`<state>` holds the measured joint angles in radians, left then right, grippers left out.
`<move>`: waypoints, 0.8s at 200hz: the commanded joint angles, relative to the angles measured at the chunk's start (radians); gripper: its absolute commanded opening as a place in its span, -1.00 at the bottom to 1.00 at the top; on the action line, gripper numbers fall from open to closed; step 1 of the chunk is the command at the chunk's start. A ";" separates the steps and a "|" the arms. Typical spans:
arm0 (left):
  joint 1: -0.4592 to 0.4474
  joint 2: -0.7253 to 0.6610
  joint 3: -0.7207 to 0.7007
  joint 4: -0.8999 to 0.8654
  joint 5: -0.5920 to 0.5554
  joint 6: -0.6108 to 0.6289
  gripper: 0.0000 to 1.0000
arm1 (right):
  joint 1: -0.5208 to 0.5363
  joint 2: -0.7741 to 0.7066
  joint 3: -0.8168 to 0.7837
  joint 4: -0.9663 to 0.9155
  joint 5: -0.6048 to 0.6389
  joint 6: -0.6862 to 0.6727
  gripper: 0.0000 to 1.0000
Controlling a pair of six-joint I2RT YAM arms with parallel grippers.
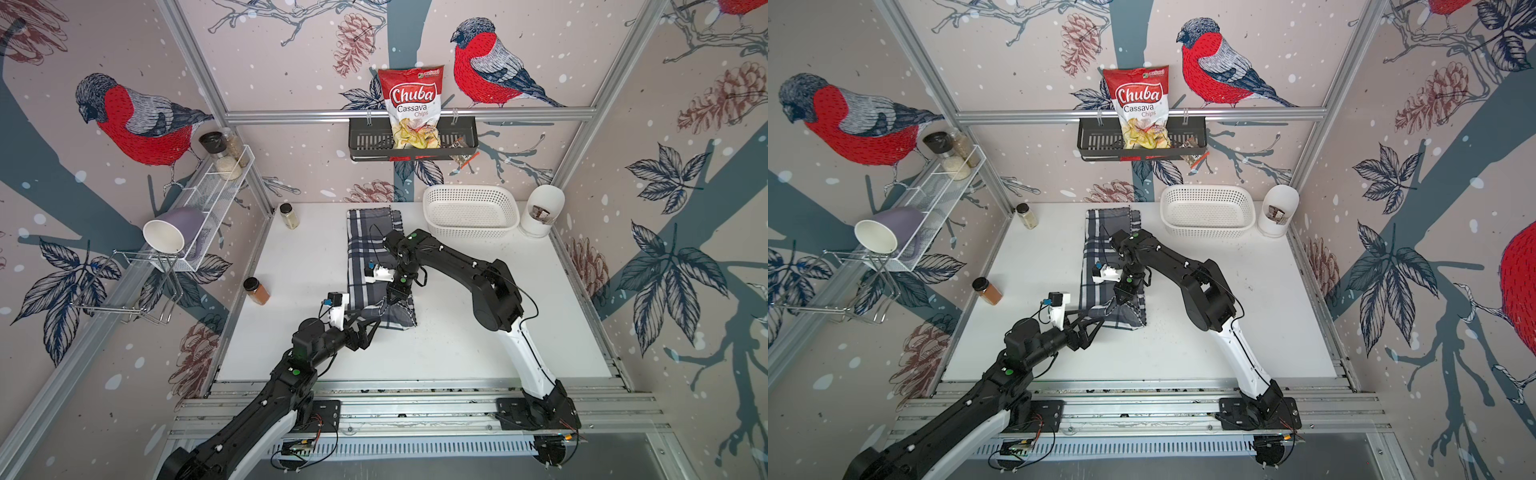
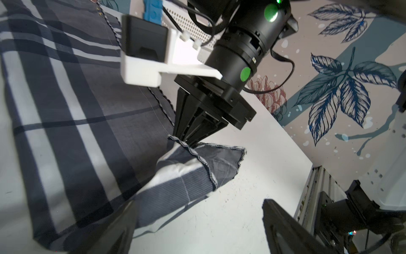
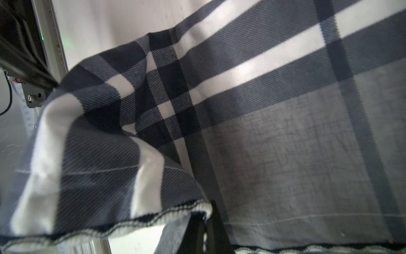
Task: Roll up the pillowcase
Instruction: Roll the pillowcase at the center of the board.
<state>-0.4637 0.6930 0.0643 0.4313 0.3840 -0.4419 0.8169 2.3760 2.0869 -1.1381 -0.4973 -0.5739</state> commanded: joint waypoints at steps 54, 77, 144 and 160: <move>-0.070 0.157 0.069 0.087 -0.103 0.119 0.25 | -0.004 -0.002 0.016 -0.028 -0.030 -0.009 -0.80; -0.069 0.170 0.068 0.085 -0.170 0.114 -0.50 | -0.007 0.000 0.016 -0.024 -0.028 -0.006 -0.80; -0.069 0.079 0.060 -0.007 -0.427 0.029 -1.00 | -0.013 0.002 -0.004 -0.007 -0.022 0.003 -0.79; -0.069 0.061 0.060 -0.036 -0.466 -0.002 -1.00 | -0.018 0.007 -0.006 0.001 -0.018 0.011 -0.79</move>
<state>-0.5304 0.7757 0.1284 0.4438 0.0254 -0.3946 0.8043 2.3760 2.0842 -1.1378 -0.5045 -0.5747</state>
